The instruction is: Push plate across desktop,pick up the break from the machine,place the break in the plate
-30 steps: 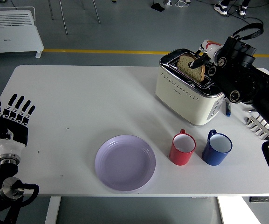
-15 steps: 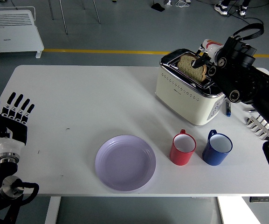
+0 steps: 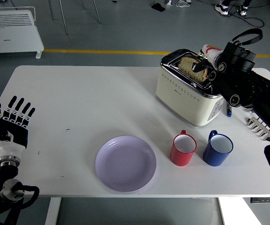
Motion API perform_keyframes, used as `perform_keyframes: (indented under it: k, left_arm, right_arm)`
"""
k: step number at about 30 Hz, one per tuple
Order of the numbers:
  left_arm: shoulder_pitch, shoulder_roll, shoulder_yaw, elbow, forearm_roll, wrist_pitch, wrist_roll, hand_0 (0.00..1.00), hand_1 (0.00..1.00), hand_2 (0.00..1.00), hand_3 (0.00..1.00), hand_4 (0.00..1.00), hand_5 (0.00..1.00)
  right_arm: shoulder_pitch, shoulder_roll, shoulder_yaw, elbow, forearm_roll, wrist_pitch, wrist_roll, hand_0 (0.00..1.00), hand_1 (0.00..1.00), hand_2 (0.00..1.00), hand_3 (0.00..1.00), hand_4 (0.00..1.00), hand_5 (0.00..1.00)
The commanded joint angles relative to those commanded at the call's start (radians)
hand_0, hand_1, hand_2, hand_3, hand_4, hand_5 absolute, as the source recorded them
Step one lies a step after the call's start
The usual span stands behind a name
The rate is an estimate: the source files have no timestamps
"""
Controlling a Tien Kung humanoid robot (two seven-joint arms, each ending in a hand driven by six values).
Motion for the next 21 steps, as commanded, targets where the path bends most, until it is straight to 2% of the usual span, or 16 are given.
perform_keyframes:
  k: [10,15,16,18,21]
  left_arm:
    - [0.001,0.000,0.000,0.002,0.002,0.001,-0.002,0.741,0.762,0.804,0.784,0.580,0.998]
    - [0.000,0.000,0.001,0.001,0.003,0.001,-0.002,0.741,0.762,0.804,0.784,0.580,0.998]
    - [0.000,0.000,0.001,0.001,0.003,0.001,-0.002,0.741,0.762,0.804,0.783,0.580,0.998]
    - [0.000,0.000,0.000,0.002,0.003,0.001,-0.002,0.741,0.762,0.804,0.783,0.580,0.998]
    - [0.000,0.000,-0.001,0.002,0.004,0.001,-0.002,0.741,0.762,0.804,0.783,0.580,0.998]
  right_arm:
    - [0.005,0.000,-0.002,0.030,-0.018,-0.019,-0.002,0.321,0.393,0.441,0.485,0.457,0.203]
    - [0.014,0.000,0.010,0.066,-0.027,0.011,-0.020,0.321,0.393,0.441,0.485,0.457,0.203]
    - [0.014,0.000,0.010,0.067,-0.028,0.013,-0.021,0.313,0.380,0.427,0.479,0.434,0.237]
    - [0.019,0.000,0.017,0.081,-0.037,0.024,-0.028,0.313,0.380,0.427,0.479,0.434,0.237]
    - [0.031,-0.004,0.028,0.120,-0.057,0.056,-0.044,0.313,0.380,0.427,0.479,0.434,0.237]
